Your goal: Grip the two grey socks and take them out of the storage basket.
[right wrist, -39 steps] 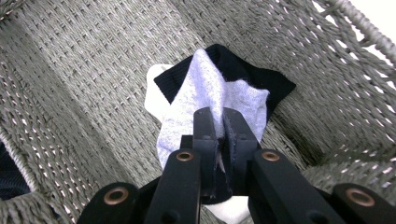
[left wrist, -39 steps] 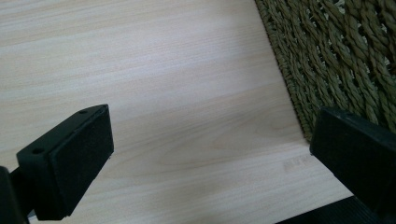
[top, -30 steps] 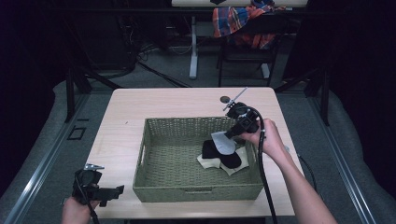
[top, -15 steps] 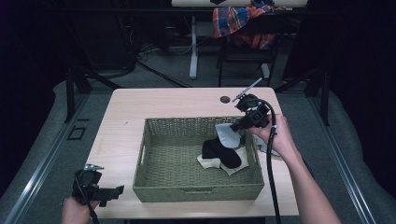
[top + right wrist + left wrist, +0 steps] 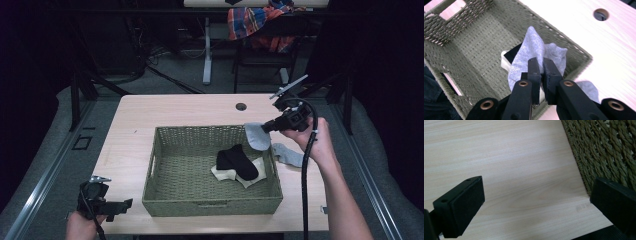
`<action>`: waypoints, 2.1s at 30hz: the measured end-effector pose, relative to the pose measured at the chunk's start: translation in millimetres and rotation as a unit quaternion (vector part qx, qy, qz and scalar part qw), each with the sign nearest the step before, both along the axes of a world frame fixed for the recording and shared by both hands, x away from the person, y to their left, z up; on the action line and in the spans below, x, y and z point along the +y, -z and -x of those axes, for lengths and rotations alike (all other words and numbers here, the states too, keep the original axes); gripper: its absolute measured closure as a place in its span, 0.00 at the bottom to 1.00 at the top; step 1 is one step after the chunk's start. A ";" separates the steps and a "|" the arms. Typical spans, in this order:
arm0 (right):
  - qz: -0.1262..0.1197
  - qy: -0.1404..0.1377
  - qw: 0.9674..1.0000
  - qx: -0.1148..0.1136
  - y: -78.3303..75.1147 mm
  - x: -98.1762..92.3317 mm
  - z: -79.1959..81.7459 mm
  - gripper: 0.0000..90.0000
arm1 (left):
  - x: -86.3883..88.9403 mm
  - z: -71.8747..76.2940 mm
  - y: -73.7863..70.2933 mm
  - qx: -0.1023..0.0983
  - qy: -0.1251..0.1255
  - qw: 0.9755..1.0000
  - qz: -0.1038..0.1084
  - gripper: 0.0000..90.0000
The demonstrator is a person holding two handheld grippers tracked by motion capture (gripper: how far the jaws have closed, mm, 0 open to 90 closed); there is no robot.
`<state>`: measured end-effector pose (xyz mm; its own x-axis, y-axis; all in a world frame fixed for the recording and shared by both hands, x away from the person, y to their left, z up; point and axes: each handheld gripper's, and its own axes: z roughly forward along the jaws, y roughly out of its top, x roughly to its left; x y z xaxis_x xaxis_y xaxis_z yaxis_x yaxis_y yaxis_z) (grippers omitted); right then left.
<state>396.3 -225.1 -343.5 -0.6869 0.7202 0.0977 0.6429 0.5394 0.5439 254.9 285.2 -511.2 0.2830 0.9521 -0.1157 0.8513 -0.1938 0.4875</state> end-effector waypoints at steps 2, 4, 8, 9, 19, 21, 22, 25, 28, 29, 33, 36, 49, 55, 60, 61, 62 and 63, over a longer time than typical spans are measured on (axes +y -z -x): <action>-0.003 0.013 1.000 -0.002 -3.4 -10.7 1.2 0.95 | -0.2 0.0 -0.1 -0.001 0.001 1.000 0.000 0.00; -0.003 0.021 1.000 -0.004 -5.8 -18.6 2.2 0.95 | -0.1 0.0 -0.1 0.000 0.000 1.000 0.000 0.00; 0.009 0.051 0.999 -0.011 -8.3 -34.6 4.2 0.95 | -0.3 0.0 -0.2 -0.001 0.001 1.000 0.000 0.00; 0.014 0.060 0.998 -0.012 -9.1 -39.0 4.3 0.95 | -0.3 0.1 -0.3 -0.001 0.001 1.000 -0.001 0.00; 0.036 0.104 0.994 -0.014 -5.5 -67.0 1.4 0.95 | -0.1 0.2 -0.4 -0.001 -0.001 1.000 0.000 0.00; 0.033 0.110 0.993 -0.011 -2.7 -71.1 0.4 0.95 | -0.1 0.2 -0.4 -0.001 0.000 1.000 0.000 0.00; 0.034 0.112 0.993 -0.011 -1.9 -73.5 0.0 0.95 | 0.0 0.1 -0.4 -0.002 0.001 1.000 0.000 0.00; 0.036 0.122 0.992 -0.004 2.3 -80.6 -2.2 0.95 | 0.3 0.1 -0.3 -0.002 0.000 1.000 0.000 0.00; 0.045 0.126 0.991 0.003 6.8 -85.9 -4.7 0.95 | -0.1 0.2 -0.4 -0.002 0.000 1.000 0.000 0.00; 0.047 0.129 0.991 0.006 9.2 -87.8 -6.0 0.95 | 0.0 0.2 -0.5 -0.002 0.001 1.000 0.000 0.00; 0.047 0.138 0.989 0.018 16.1 -92.4 -9.4 0.95 | 0.0 0.2 -0.4 -0.003 0.001 1.000 -0.001 0.00; 0.055 0.143 0.988 0.024 20.4 -96.1 -11.7 0.95 | -0.2 0.2 -0.2 -0.003 -0.001 1.000 0.000 0.00; 0.064 0.149 0.986 0.049 41.0 -101.3 -21.1 0.95 | 0.0 0.2 -0.2 -0.004 0.001 1.000 0.000 0.00; 0.071 0.150 0.984 0.066 51.3 -101.9 -25.8 0.95 | 0.3 0.2 -0.5 -0.001 0.002 1.000 0.000 0.00; 0.074 0.151 0.983 0.074 59.2 -100.6 -28.7 0.95 | 0.4 0.3 -0.6 -0.002 0.002 1.000 0.000 0.00; 0.076 0.151 0.983 0.077 60.7 -100.5 -29.3 0.95 | 0.2 0.5 -0.7 -0.002 0.001 1.000 0.000 0.00; 0.077 0.150 0.982 0.079 62.3 -100.3 -30.1 0.95 | 0.2 0.5 -0.7 -0.002 0.001 1.000 0.000 0.00; 0.078 0.150 0.982 0.080 64.2 -99.9 -30.7 0.95 | 0.4 0.3 -0.6 -0.002 0.002 1.000 0.000 0.00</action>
